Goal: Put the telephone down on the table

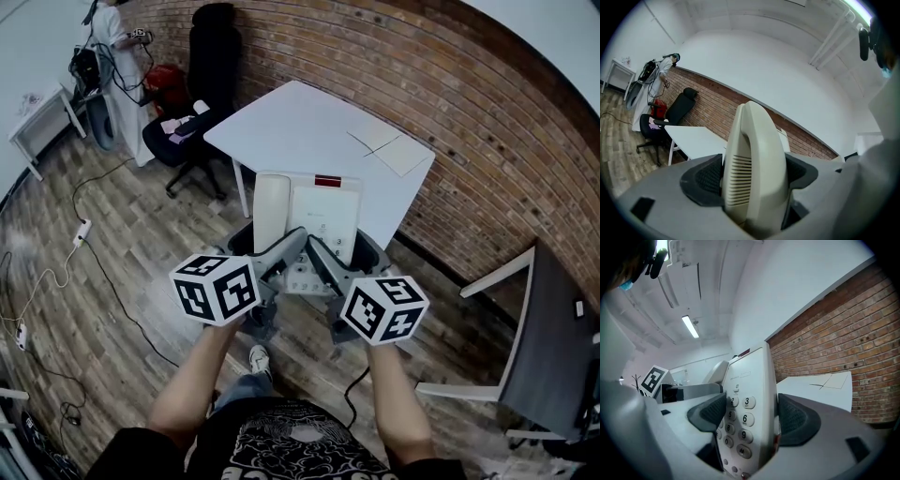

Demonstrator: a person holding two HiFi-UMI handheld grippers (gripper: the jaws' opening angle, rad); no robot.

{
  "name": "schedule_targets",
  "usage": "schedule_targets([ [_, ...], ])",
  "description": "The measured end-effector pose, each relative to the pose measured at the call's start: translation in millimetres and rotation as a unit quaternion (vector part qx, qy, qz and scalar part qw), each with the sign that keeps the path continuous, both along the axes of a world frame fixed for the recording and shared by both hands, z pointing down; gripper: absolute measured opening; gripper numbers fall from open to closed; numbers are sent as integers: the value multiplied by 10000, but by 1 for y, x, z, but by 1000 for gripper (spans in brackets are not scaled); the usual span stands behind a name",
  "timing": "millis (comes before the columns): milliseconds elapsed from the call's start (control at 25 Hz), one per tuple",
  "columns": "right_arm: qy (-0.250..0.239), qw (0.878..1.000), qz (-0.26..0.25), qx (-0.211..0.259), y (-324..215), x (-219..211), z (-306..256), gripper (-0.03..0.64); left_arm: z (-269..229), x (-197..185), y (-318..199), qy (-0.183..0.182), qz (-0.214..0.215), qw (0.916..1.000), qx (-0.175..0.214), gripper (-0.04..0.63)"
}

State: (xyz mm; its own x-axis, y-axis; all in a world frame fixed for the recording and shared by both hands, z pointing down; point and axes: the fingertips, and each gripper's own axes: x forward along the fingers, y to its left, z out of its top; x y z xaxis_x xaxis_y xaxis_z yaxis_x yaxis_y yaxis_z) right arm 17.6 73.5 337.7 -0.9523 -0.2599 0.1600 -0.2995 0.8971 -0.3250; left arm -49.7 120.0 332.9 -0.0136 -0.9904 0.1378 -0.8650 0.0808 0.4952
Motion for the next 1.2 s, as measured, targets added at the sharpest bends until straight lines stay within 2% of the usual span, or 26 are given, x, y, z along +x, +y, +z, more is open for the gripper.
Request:
schedule_targets([
  [520, 135, 9996, 243, -18, -37, -123, -5, 337, -3, -125, -41, 164, 239, 9996, -23, 388],
  [920, 138, 9989, 443, 6, -61, -147, 3, 337, 5, -152, -67, 183, 433, 9989, -2, 388],
  [1200, 66, 9983, 574, -72, -100, -154, 9, 337, 11, -160, -108, 119, 562, 9983, -88, 388],
])
